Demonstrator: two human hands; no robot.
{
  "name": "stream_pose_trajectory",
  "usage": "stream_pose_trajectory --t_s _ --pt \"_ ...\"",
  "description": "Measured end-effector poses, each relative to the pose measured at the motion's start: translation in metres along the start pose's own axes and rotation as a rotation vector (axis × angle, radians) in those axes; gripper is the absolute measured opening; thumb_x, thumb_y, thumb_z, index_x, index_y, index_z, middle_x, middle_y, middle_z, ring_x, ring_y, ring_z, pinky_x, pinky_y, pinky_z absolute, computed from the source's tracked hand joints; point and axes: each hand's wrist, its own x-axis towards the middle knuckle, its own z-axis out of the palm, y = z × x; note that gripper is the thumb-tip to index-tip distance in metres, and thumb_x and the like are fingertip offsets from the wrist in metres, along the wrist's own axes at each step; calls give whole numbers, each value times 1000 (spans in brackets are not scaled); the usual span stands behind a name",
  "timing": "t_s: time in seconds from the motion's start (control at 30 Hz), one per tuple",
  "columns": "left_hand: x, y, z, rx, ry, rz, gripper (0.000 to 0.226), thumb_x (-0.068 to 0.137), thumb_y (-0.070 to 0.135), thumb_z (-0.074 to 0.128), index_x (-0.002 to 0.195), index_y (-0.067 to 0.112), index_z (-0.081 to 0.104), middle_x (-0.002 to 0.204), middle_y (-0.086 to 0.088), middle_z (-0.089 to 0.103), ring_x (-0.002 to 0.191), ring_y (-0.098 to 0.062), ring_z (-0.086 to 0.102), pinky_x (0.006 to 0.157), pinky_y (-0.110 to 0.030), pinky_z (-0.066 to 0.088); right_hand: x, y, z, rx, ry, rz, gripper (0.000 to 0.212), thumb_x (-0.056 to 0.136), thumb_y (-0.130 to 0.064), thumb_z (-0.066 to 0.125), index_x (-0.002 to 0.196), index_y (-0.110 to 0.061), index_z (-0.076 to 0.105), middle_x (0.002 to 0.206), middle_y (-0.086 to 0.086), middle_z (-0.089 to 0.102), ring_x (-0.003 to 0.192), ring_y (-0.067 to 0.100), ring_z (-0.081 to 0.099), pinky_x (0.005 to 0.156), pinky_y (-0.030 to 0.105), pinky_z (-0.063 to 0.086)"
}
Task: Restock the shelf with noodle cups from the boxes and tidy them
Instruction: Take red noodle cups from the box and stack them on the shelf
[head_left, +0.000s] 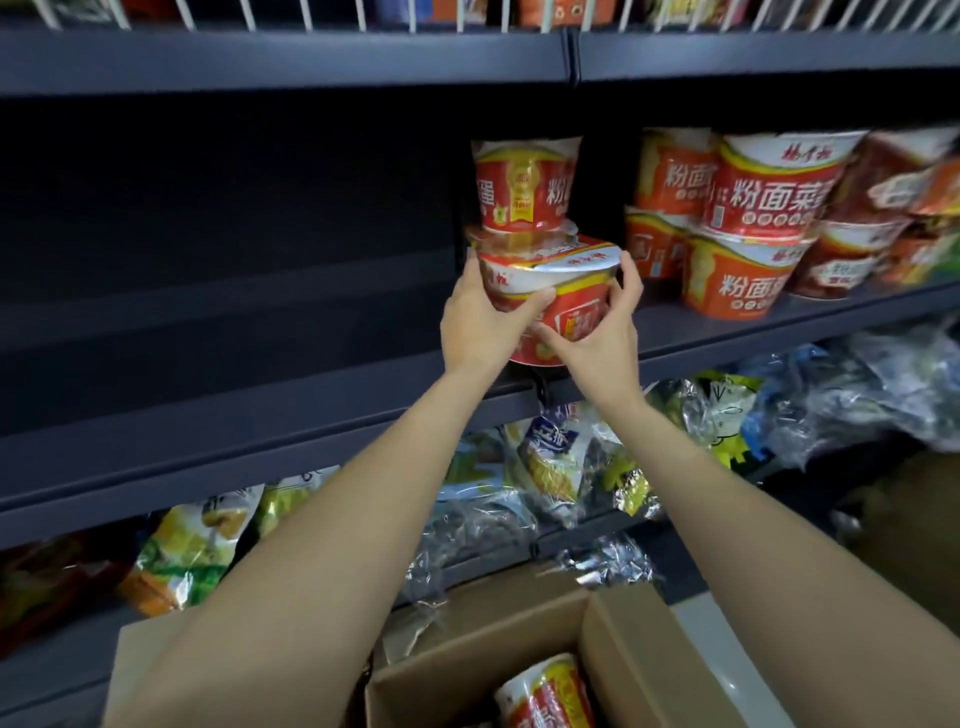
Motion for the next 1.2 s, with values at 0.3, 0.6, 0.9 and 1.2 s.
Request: stream_pose_trajectory --t_s 0.3,0.6,0.9,1.2 --pt "-8 -38 -14 -22 69 -12 95 72 58 71 147 24 24 139 5 49 126 -13 47 103 -38 43 -10 17 31 -9 -53 -20 110 70 -43 81 149 -34 5 150 -5 31 128 2 42 99 22 44" --pt "-1 -14 5 -71 -357 -53 82 88 33 63 151 28 11 140 13 38 123 -6 42 97 -17 39 -21 24 4 -504 103 29 100 85 -61 55 152 -14 -2 158 17 1 146 32 2 116 56 8" --pt "-170 -92 -48 0 80 210 25 92 17 51 117 19 55 95 4 64 92 -13 60 85 -32 48 -173 39 -22 -355 -175 -170 36 94 -21 53 128 -8 53 117 2 62 108 12 56 93 14 41" --pt "-329 -256 -67 777 -436 -378 75 84 43 64 142 4 36 140 -19 42 124 -38 39 105 -43 29 -327 172 -13 -888 -1039 344 61 87 -47 61 138 -19 43 133 10 53 121 31 49 91 37 43"
